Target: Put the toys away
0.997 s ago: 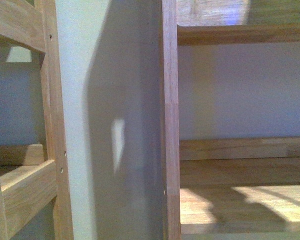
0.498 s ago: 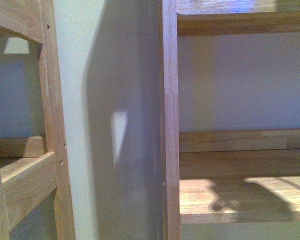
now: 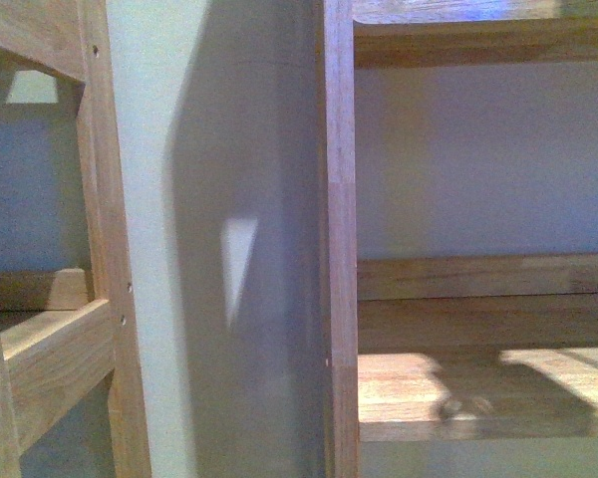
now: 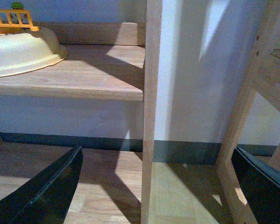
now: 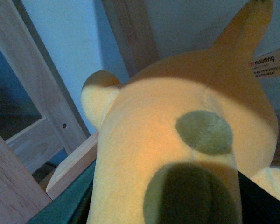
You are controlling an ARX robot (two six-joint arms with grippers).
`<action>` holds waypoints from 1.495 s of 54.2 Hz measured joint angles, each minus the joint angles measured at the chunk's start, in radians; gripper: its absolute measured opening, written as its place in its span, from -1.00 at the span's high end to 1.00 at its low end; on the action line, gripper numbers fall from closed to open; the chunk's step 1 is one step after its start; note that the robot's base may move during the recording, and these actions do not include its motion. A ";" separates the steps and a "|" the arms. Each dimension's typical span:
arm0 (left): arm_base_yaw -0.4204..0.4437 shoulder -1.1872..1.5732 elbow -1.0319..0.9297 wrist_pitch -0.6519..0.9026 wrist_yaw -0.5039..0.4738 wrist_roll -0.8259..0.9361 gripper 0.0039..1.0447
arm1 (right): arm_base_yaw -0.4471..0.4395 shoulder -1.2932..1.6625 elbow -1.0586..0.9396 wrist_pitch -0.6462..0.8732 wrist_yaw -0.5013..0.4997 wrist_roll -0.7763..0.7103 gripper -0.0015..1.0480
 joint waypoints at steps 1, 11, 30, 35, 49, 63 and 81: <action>0.000 0.000 0.000 0.000 0.000 0.000 -0.89 | -0.001 -0.002 -0.004 0.004 0.000 0.000 -0.38; 0.000 0.000 0.000 0.000 0.000 0.000 -0.89 | -0.029 -0.109 -0.142 0.140 -0.027 0.032 -0.99; 0.000 0.000 0.000 0.000 0.000 0.000 -0.89 | -0.101 -0.389 -0.475 0.386 -0.079 0.153 -0.99; 0.000 0.000 0.000 0.000 0.000 0.000 -0.89 | -0.122 -0.480 -0.601 0.454 -0.083 0.183 -0.99; 0.000 0.000 0.000 0.000 0.000 0.000 -0.89 | -0.189 -0.798 -0.979 0.566 -0.025 0.181 -0.99; 0.000 0.000 0.000 0.000 0.000 0.000 -0.89 | -0.265 -1.159 -1.352 0.543 0.012 0.100 -0.99; 0.000 0.000 0.000 0.000 0.000 0.000 -0.89 | -0.310 -1.423 -1.776 0.503 0.071 0.018 -0.99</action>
